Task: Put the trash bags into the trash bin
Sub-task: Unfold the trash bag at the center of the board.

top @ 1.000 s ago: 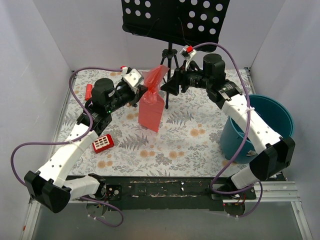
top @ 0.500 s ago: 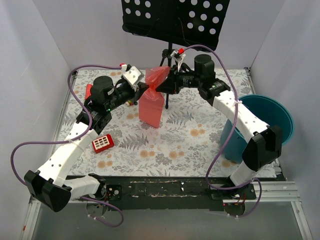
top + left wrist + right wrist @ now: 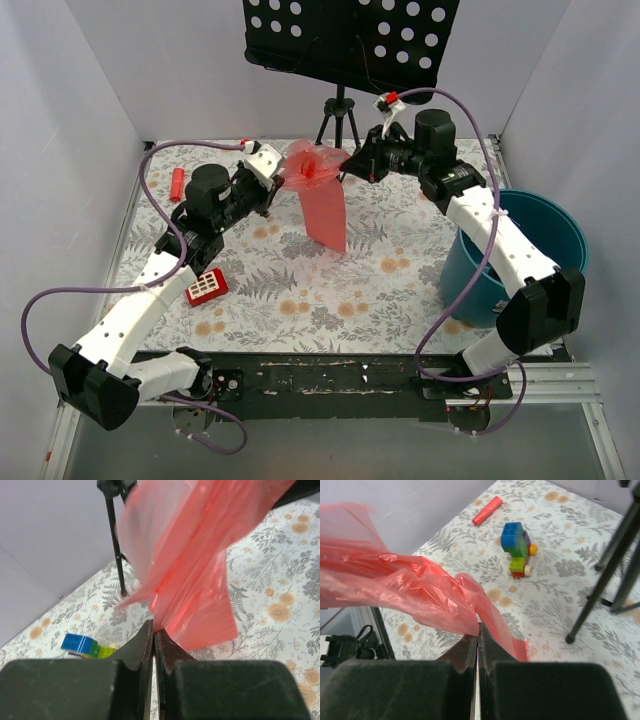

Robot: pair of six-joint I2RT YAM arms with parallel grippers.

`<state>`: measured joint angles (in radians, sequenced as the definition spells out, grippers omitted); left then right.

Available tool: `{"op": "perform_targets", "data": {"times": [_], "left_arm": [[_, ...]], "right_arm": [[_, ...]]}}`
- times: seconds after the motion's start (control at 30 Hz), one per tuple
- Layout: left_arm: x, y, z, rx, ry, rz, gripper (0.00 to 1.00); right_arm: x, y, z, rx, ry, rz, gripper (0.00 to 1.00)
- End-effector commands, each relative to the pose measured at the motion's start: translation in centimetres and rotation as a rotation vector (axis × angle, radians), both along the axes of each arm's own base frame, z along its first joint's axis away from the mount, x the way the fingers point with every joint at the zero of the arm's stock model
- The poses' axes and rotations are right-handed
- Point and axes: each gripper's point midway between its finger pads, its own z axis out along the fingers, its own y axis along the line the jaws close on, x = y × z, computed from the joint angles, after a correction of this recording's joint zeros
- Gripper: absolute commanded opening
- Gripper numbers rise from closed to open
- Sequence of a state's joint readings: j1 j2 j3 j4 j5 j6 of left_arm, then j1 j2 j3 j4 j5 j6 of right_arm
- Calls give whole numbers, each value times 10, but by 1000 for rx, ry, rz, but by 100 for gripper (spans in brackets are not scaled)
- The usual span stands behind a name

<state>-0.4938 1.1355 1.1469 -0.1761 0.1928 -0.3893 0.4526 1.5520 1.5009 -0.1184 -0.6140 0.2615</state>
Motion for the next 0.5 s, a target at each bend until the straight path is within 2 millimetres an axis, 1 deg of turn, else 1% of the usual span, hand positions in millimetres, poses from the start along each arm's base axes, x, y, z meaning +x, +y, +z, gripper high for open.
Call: {"op": "perform_targets", "data": {"times": [0.0, 0.13, 0.23, 0.3, 0.33, 0.37, 0.4, 0.47], "left_arm": [[-3, 23, 5, 17, -42, 80, 0], [-3, 29, 1, 31, -42, 104, 0], [-2, 37, -4, 47, -45, 136, 0], [-5, 40, -8, 48, -36, 139, 0], [-7, 40, -12, 49, -24, 135, 0], [-9, 39, -15, 47, -13, 128, 0], [-13, 38, -17, 43, -4, 113, 0], [-18, 32, -20, 45, 8, 69, 0]], "right_arm": [[8, -33, 1, -56, -42, -124, 1], [8, -50, -11, -122, -49, -184, 1], [13, -74, -24, -209, -49, -296, 1], [11, -90, -36, -256, -34, -358, 1], [7, -95, -42, -274, -23, -369, 1], [2, -98, -48, -288, -12, -368, 1], [-5, -97, -54, -292, -1, -341, 1], [-26, -84, -56, -264, -16, -206, 1]]}}
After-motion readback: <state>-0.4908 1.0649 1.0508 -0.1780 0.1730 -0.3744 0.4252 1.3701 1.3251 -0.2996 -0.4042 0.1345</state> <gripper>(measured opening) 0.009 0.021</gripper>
